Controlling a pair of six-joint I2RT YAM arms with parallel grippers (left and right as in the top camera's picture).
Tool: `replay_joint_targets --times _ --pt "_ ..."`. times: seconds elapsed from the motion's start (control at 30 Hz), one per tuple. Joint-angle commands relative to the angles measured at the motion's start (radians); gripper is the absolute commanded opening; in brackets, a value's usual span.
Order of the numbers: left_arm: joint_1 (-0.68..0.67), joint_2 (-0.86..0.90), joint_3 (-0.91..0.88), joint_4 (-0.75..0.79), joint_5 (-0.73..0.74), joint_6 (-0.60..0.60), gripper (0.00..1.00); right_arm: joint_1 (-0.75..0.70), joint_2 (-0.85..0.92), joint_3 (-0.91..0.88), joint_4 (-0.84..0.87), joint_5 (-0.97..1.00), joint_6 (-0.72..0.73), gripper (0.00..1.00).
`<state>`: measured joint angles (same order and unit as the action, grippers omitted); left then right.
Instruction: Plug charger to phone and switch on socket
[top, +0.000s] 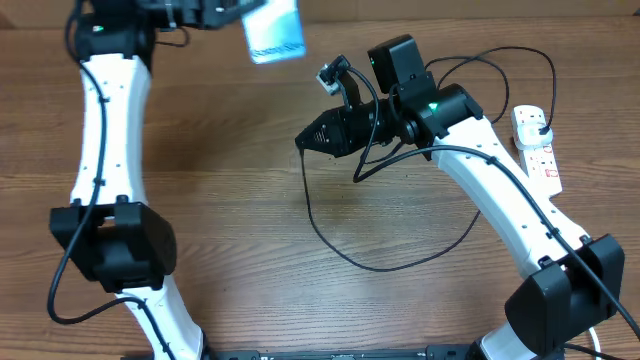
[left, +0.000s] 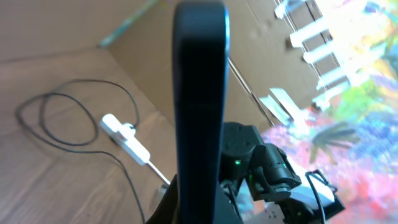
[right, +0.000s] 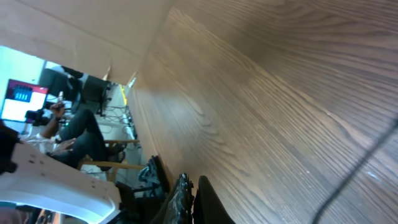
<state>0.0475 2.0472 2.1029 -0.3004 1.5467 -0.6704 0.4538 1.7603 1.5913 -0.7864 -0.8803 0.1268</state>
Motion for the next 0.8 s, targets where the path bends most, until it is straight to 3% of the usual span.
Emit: replay_joint_targets --times 0.0,0.07,0.13,0.23,0.27,0.33,0.5,0.6,0.77 --pt "-0.014 -0.012 0.018 0.007 0.033 0.054 0.04 -0.005 -0.011 0.014 -0.032 0.114 0.051 0.05" --pt "-0.007 -0.012 0.018 0.011 0.024 0.074 0.04 -0.002 -0.01 0.014 -0.08 0.313 0.13 0.13" --pt "0.007 -0.012 0.018 0.01 -0.013 0.072 0.04 0.005 -0.008 0.013 -0.093 0.398 0.173 0.39" --pt "0.036 -0.012 0.018 0.006 -0.056 0.052 0.04 0.016 0.001 0.013 -0.11 0.507 0.276 0.6" --pt "0.047 -0.012 0.018 -0.007 -0.072 0.043 0.04 0.018 0.008 0.013 -0.121 0.548 0.319 0.73" --pt "0.08 -0.012 0.018 -0.078 -0.133 0.043 0.04 0.019 0.034 0.015 -0.124 0.562 0.321 0.82" --pt "0.129 -0.012 0.018 -0.357 -0.354 0.118 0.04 0.047 0.148 0.207 -0.296 0.668 0.315 0.85" --pt "0.13 -0.012 0.018 -0.406 -0.401 0.164 0.04 0.061 0.309 0.407 -0.418 0.69 0.317 0.84" --pt "0.141 -0.012 0.018 -0.41 -0.396 0.174 0.04 0.116 0.463 0.43 -0.347 0.795 0.428 0.64"
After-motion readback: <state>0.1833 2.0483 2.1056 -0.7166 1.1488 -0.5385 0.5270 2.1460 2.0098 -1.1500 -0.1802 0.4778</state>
